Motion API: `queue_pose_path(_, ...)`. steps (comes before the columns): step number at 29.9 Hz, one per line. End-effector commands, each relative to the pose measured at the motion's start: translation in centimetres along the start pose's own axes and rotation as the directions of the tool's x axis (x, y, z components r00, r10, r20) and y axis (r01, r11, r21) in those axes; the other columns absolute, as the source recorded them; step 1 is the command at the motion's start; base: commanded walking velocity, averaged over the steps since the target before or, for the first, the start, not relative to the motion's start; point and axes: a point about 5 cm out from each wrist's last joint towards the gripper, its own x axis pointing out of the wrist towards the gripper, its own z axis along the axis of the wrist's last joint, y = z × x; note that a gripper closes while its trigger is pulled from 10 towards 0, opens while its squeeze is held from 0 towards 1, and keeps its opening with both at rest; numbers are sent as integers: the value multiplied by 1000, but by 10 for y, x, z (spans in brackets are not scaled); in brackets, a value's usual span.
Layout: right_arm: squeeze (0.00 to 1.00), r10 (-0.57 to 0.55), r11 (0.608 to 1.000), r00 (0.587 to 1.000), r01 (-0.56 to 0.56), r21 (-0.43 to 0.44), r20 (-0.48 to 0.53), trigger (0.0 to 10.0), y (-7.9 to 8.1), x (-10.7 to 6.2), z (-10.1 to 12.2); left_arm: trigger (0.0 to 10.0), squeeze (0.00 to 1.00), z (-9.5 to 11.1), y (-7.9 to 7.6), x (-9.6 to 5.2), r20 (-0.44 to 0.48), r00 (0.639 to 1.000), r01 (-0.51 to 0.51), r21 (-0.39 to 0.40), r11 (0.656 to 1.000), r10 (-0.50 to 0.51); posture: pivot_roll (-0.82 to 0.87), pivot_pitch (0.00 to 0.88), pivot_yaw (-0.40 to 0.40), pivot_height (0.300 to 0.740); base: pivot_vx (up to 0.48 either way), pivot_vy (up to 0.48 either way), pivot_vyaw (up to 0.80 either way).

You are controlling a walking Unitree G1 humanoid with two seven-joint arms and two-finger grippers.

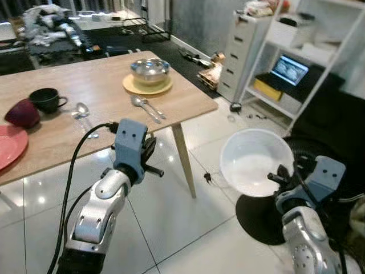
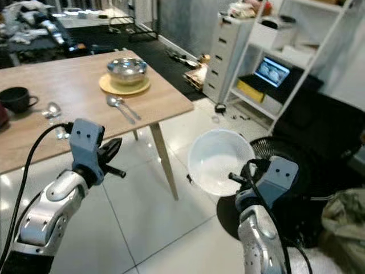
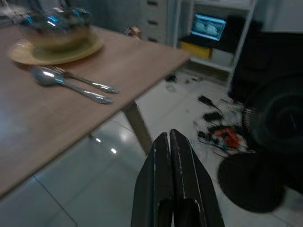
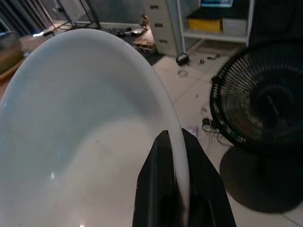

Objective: Setting the table

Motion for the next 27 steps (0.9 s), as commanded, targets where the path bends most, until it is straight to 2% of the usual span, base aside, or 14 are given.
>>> queue_pose_path(1,0,-23,1000,1000,23,-5,-3,10000,-7,-2,0,10000,0,-6,-4,-1,-32,999,9,-18,1000,-10,100,112,61,740,0,0,-800)
queue_pose_path(8,0,-22,1000,1000,22,-8,-6,10000,-7,-2,-1,10000,0,-7,-5,-2,-38,999,12,7,1000,-12,99,112,61,740,0,0,-800)
queue_pose_path(12,0,-21,1000,1000,21,-10,-6,10000,-7,-1,-1,10000,0,-8,-15,-3,-30,998,52,118,992,-49,102,109,61,740,0,0,-800)
queue_pose_path(13,0,-20,1000,1000,20,-10,-6,10000,-7,-1,-1,10000,0,-8,-16,-4,-31,998,59,120,991,-55,102,109,61,740,0,0,-800)
queue_pose_path(14,0,-20,1000,1000,20,-10,-6,10000,-7,-1,-1,10000,0,-8,-16,-4,-31,998,59,120,991,-55,102,109,61,740,0,0,-800)
queue_pose_path(15,0,-20,1000,1000,19,-11,-5,10000,-7,-1,-1,10000,0,-8,-16,-4,-27,998,63,76,995,-61,99,106,61,740,0,0,-800)
queue_pose_path(18,0,-18,1000,1000,18,-14,-7,10000,-7,-2,-2,10000,0,-9,-14,-4,-28,997,68,37,997,-67,98,104,60,740,0,0,-800)
queue_pose_path(27,0,-10,1000,1000,10,-25,-14,10000,-5,-3,-5,10000,0,-11,-15,-6,-34,997,75,25,997,-74,95,96,57,740,0,0,-800)
